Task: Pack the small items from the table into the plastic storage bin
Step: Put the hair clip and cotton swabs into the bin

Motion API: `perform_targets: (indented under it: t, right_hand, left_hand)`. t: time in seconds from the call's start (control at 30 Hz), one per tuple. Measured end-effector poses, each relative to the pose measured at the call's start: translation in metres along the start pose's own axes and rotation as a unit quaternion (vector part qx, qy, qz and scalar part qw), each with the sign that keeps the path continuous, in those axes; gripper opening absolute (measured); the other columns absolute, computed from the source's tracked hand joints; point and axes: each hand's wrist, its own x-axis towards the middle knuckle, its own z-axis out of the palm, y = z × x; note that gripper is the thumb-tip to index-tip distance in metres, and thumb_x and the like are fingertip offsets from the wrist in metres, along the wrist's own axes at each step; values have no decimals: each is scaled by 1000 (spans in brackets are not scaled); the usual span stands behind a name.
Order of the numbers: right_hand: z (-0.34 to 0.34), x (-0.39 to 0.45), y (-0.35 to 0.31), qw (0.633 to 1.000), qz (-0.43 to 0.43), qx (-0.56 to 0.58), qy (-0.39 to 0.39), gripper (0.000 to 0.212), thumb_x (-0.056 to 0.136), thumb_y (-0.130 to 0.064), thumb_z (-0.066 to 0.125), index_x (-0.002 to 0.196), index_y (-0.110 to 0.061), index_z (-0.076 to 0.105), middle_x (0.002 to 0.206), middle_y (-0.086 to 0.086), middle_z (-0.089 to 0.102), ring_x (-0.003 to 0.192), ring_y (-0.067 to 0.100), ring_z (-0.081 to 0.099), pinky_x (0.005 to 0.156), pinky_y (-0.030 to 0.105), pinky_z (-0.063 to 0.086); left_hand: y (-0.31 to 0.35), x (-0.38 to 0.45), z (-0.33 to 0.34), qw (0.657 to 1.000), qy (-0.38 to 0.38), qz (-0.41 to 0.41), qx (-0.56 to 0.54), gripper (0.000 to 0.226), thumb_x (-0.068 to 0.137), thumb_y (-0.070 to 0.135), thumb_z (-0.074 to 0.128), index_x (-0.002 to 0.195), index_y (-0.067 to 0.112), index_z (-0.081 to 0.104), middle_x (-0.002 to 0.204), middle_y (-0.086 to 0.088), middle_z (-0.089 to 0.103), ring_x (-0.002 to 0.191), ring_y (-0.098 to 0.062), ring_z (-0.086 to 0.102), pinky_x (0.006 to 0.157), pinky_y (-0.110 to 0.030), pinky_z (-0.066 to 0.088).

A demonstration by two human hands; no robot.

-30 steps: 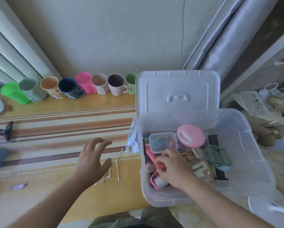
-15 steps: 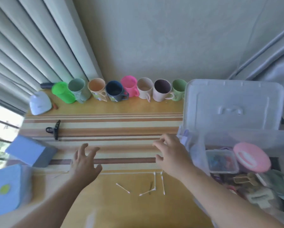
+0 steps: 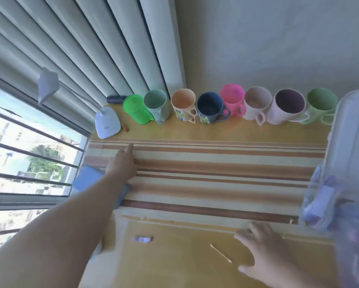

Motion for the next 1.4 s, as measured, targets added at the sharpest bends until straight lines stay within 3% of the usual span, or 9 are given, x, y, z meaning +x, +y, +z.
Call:
perform_targets:
  t: [0.17, 0.33, 0.47, 0.6, 0.7, 0.93, 1.1, 1.23, 1.4]
  right_hand:
    - [5, -1, -7, 1000, 7, 19, -22, 77, 77, -74, 64, 144, -46, 39, 148, -6, 29, 142, 24, 25, 115, 49, 32]
    - [16, 2, -14, 999, -35, -25, -13, 62, 71, -73, 67, 119, -35, 59, 126, -5, 46, 125, 27, 45, 96, 49, 41]
    - [31, 1, -36, 998, -63, -17, 9, 41, 90, -59, 62, 110, -23, 66, 119, -1, 57, 119, 27, 48, 97, 50, 42]
    - [48, 3, -56, 999, -30, 7, 37, 13, 86, -35, 78, 81, -25, 72, 89, -6, 61, 93, 25, 56, 76, 42, 46]
    - [55, 0, -54, 997, -43, -6, 66, 11, 100, -23, 61, 97, -18, 71, 100, 0, 60, 102, 28, 50, 85, 46, 41]
    - [33, -58, 18, 977, 69, 107, 168, 12, 86, -36, 77, 80, -29, 69, 93, -13, 54, 89, 14, 54, 70, 28, 50]
    - [-50, -150, 42, 922, 27, 185, 338, 12, 85, -24, 78, 80, -24, 67, 90, -14, 52, 89, 8, 54, 78, 18, 45]
    - [-77, -206, 107, 873, 136, 183, 430, 17, 84, -15, 78, 74, -22, 66, 82, -12, 53, 80, 12, 55, 73, 22, 41]
    - [-32, -236, 191, 896, 293, 94, 320, 14, 75, -23, 81, 68, -27, 70, 79, -9, 57, 82, 21, 56, 66, 31, 37]
  left_hand:
    - [33, -32, 35, 991, 12, 129, 22, 65, 88, 6, 42, 143, 39, 38, 128, -8, 54, 113, -40, 50, 86, -47, 49]
    - [77, -131, 96, 956, -3, 294, -19, 90, 84, 12, 60, 155, 47, 17, 134, 0, 43, 115, -29, 44, 84, -42, 53]
    - [90, -196, 139, 961, -40, 233, -143, 72, 79, 18, 64, 145, 39, 46, 129, 2, 44, 119, -26, 43, 94, -37, 49]
    - [89, -218, 159, 968, -21, 160, -191, 56, 79, 20, 68, 133, 32, 58, 123, 5, 44, 115, -24, 44, 97, -37, 48]
    - [91, -221, 159, 971, -11, 138, -196, 49, 83, 25, 70, 130, 31, 60, 120, 6, 41, 115, -21, 40, 100, -34, 44]
    - [116, -228, 128, 970, -59, 168, -167, 27, 83, 35, 68, 109, 39, 64, 110, 10, 45, 100, -16, 52, 81, -28, 46]
    - [185, -252, 86, 921, -50, 298, -248, 36, 81, 14, 69, 98, 45, 62, 112, 15, 52, 92, 6, 55, 71, -11, 39]
    - [263, -288, 41, 865, 1, 413, -284, 36, 83, 17, 73, 112, 37, 66, 116, 18, 55, 93, 1, 58, 76, -17, 47]
    - [347, -348, 12, 783, 26, 540, -307, 31, 85, 18, 72, 113, 32, 69, 115, 16, 57, 84, 0, 62, 71, -11, 46]
